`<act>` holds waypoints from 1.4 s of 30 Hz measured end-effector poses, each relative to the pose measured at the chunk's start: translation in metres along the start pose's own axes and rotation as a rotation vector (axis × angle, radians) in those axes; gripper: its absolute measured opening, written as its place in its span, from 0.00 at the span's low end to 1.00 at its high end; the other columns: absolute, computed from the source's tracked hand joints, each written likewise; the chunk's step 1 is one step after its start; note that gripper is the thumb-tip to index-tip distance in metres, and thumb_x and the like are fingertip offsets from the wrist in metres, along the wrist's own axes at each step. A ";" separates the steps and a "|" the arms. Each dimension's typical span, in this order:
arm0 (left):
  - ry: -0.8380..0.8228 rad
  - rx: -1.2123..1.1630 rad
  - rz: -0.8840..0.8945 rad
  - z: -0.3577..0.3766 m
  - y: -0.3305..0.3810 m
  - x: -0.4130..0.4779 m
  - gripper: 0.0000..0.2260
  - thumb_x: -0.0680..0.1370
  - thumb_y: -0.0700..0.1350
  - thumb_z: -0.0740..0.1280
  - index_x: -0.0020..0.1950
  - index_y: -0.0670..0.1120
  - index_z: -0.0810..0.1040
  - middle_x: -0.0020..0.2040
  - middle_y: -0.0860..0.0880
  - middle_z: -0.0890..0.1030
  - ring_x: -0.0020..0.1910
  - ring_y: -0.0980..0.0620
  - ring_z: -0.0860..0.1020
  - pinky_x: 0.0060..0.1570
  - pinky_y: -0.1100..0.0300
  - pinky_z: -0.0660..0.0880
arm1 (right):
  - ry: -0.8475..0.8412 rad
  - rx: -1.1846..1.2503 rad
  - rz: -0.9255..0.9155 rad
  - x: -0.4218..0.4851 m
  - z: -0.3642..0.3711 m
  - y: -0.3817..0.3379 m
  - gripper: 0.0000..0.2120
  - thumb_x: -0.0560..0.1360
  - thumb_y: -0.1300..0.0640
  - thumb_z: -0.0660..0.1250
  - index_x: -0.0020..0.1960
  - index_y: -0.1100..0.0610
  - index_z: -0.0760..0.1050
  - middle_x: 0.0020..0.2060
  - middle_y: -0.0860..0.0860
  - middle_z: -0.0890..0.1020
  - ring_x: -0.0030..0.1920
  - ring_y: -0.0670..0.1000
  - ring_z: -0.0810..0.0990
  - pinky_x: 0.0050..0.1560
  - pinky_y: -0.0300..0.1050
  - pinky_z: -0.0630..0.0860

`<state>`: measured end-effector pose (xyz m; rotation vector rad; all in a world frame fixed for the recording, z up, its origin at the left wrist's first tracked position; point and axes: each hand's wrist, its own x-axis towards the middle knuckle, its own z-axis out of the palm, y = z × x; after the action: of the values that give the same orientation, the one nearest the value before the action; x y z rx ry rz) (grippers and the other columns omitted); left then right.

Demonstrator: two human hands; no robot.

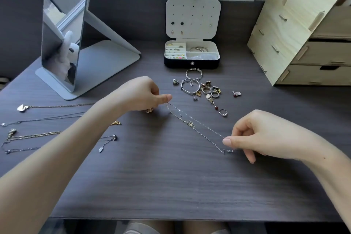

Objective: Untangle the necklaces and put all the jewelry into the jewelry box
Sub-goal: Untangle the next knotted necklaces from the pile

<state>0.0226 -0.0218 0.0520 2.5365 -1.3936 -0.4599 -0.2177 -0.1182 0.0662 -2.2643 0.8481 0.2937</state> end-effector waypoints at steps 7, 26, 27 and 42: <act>-0.017 -0.087 0.056 0.003 -0.005 -0.009 0.16 0.76 0.56 0.66 0.33 0.47 0.75 0.31 0.52 0.73 0.30 0.55 0.69 0.29 0.61 0.62 | -0.111 -0.077 -0.181 -0.006 0.003 -0.002 0.14 0.71 0.43 0.69 0.35 0.53 0.78 0.25 0.48 0.79 0.26 0.41 0.72 0.30 0.33 0.66; 0.026 -0.046 0.098 0.011 -0.017 -0.023 0.10 0.74 0.54 0.69 0.35 0.53 0.74 0.36 0.57 0.73 0.38 0.55 0.73 0.36 0.60 0.65 | 0.255 -0.199 -0.279 0.061 0.025 -0.028 0.02 0.73 0.52 0.69 0.43 0.48 0.76 0.33 0.43 0.75 0.33 0.39 0.71 0.35 0.31 0.66; 0.044 -0.043 0.098 0.013 -0.016 -0.024 0.09 0.73 0.54 0.69 0.35 0.53 0.74 0.38 0.56 0.72 0.40 0.53 0.73 0.38 0.60 0.66 | 0.238 -0.203 -0.283 0.063 0.025 -0.027 0.02 0.74 0.53 0.69 0.42 0.48 0.76 0.33 0.43 0.76 0.33 0.38 0.71 0.35 0.31 0.66; 0.331 -0.250 0.480 0.033 -0.004 -0.039 0.04 0.70 0.41 0.66 0.41 0.48 0.79 0.42 0.52 0.79 0.40 0.55 0.75 0.42 0.63 0.70 | 0.218 0.045 -0.377 0.056 0.018 -0.019 0.06 0.74 0.56 0.67 0.39 0.48 0.75 0.36 0.42 0.79 0.34 0.44 0.73 0.36 0.33 0.69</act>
<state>-0.0056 0.0121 0.0264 1.8895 -1.6194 -0.1083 -0.1627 -0.1232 0.0394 -2.3844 0.5090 -0.1452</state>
